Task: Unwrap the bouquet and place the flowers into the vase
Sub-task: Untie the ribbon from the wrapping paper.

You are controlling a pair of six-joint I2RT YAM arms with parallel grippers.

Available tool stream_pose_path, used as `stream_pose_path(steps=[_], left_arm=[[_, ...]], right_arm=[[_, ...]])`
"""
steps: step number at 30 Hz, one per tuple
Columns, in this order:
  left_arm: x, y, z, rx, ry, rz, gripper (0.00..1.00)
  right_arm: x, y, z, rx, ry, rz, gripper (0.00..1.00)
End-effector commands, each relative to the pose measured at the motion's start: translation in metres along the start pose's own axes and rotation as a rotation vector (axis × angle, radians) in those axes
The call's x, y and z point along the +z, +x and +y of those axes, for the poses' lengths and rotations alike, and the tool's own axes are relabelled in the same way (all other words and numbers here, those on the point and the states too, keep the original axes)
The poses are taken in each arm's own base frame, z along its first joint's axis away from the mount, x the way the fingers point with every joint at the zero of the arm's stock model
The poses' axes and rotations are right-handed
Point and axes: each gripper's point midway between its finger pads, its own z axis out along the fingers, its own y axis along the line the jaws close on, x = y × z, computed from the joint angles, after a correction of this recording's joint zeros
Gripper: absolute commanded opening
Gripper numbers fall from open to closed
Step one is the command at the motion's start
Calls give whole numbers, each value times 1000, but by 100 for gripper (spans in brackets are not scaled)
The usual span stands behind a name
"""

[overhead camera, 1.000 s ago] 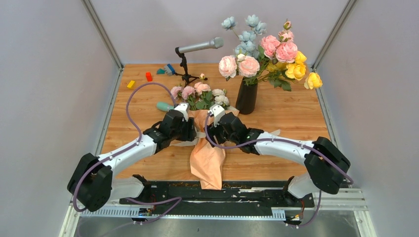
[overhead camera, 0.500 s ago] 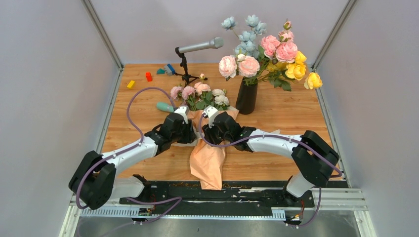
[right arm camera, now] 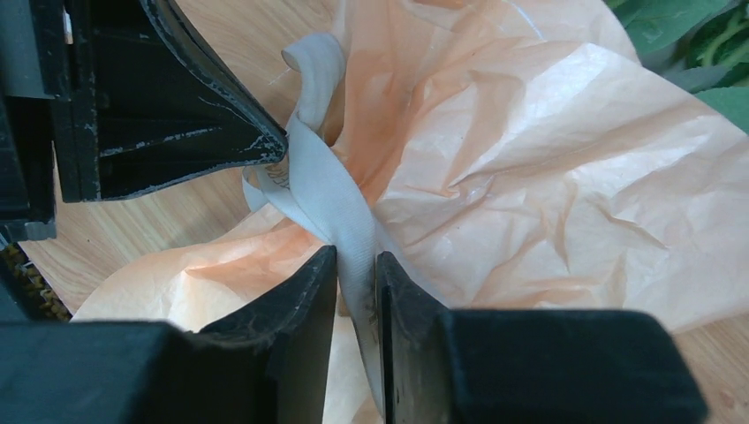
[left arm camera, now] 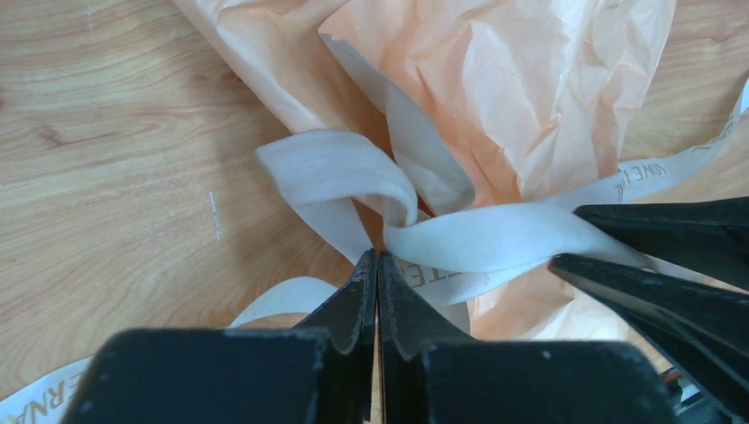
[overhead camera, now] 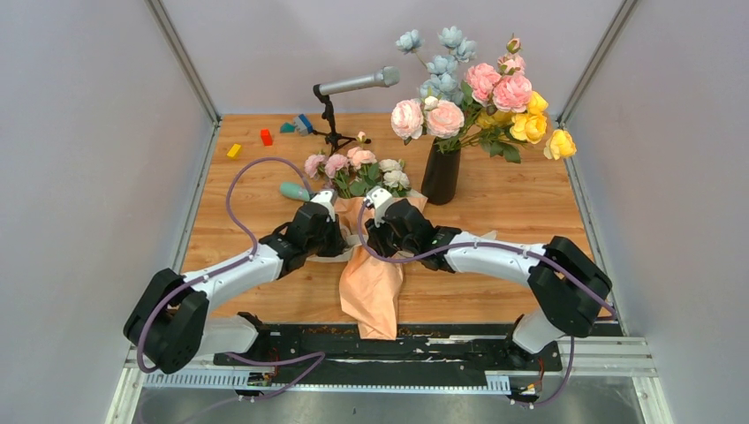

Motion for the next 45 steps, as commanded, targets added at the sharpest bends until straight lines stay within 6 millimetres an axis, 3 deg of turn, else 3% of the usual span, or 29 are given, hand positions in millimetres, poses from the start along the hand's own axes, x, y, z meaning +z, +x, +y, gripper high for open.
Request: stream_pose_path(steps=[1, 5, 10, 15, 20, 35, 45], left_arm=[[-11, -19, -1, 1, -19, -71, 1], [-15, -22, 5, 1, -49, -86, 0], [-20, -25, 7, 2, -62, -102, 0], [-26, -29, 22, 10, -119, -113, 0], [-33, -33, 43, -26, -160, -130, 0], [-44, -33, 102, -182, -270, -166, 0], [-54, -27, 122, -268, -314, -199, 0]], right_arm=[[-16, -30, -5, 30, 38, -108, 22], [-22, -28, -7, 45, 45, -113, 18], [-27, -24, -10, 59, 61, -118, 1], [-41, -23, -20, 82, 117, -143, 0], [-60, -14, -43, 133, 237, -173, 0], [-109, 68, -133, 469, 616, -135, 0], [-121, 95, -154, 582, 702, -124, 0]])
